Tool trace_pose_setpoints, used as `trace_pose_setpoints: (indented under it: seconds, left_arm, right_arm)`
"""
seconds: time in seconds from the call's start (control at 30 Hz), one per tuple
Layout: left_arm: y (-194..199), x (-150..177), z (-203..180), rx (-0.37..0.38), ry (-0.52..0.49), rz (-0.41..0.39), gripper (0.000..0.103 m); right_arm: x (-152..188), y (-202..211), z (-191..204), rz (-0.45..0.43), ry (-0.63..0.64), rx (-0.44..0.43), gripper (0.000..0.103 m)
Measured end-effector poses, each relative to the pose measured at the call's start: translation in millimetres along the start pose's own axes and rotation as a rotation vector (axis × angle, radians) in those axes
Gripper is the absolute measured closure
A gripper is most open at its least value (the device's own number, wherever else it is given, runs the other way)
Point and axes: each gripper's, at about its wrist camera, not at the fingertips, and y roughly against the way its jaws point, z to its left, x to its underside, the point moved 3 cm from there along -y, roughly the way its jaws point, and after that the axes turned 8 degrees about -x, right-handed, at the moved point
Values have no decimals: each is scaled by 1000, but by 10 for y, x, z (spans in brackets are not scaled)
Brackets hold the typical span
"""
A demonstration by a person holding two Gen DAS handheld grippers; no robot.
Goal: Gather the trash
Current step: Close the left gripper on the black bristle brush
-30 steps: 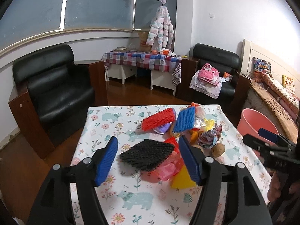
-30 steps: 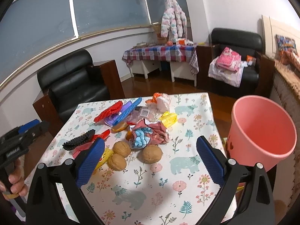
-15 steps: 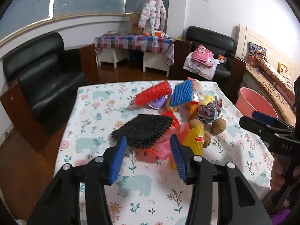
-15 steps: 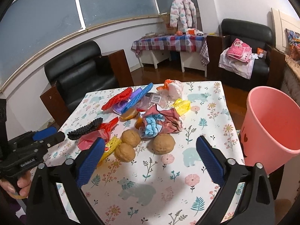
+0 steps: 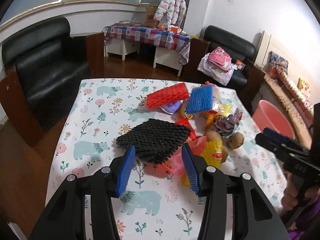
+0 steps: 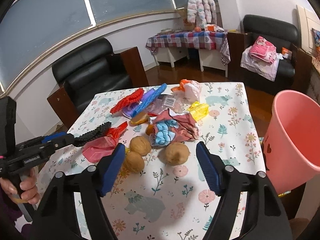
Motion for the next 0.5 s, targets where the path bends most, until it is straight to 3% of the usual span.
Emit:
trace_pose_setpoints:
  seconds: [0.07, 0.13, 0.27, 0.5]
  left_arm:
    - [-76, 15, -38, -22, -25, 19, 66]
    - [-150, 31, -58, -21, -34, 46, 83]
    - [-199, 41, -33, -10, -20, 53, 96]
    - [-103, -54, 18, -5, -4, 14, 99]
  right_arm:
    - [-1, -6, 14, 0, 5, -4, 29]
    - [-12, -13, 4, 1, 2, -4, 29]
    - [-37, -25, -23, -3, -11, -2, 29]
    - [-89, -28, -78, -12, -26, -16, 30]
